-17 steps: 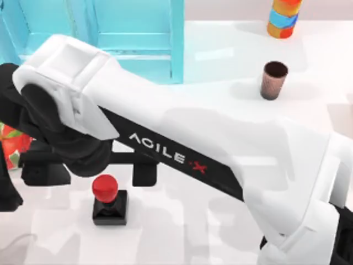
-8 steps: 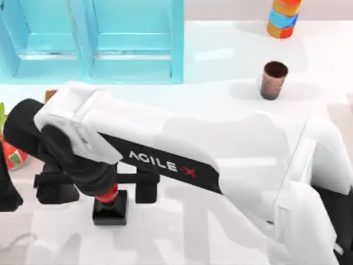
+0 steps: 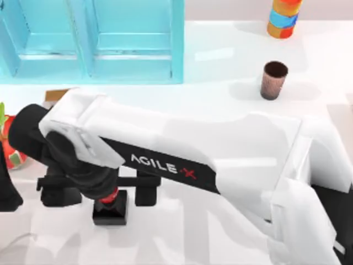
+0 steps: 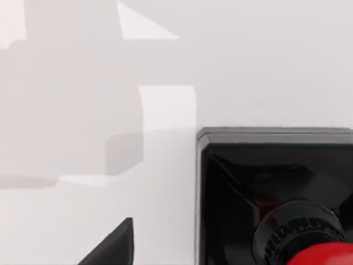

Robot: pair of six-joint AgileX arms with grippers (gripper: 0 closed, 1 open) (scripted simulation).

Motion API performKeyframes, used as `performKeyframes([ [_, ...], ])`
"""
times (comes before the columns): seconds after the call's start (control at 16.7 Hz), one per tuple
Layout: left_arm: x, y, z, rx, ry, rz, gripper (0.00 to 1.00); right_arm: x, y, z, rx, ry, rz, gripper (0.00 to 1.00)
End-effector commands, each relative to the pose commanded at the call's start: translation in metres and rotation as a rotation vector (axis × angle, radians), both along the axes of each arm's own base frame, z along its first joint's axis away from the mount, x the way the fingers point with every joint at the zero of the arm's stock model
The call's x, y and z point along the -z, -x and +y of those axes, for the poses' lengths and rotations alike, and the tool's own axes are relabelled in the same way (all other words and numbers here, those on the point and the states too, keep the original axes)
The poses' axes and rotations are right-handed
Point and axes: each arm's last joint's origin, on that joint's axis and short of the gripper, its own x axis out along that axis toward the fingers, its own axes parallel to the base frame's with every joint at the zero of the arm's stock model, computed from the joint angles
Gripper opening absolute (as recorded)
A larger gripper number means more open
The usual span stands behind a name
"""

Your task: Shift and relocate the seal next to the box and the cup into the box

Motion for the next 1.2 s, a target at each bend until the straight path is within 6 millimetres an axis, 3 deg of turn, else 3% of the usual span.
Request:
performKeyframes([
  [0.66,0.0000,0.0000,0.0000,0.000,0.000,0.000,1.00,0.0000,0.0000,0.0000,0.000,0.000,0.000,0.02],
  [1.2,0.0000,0.0000,0.0000,0.000,0.000,0.000,1.00,0.0003,0.0017,0.0008,-0.003,0.001,0.001,0.00],
])
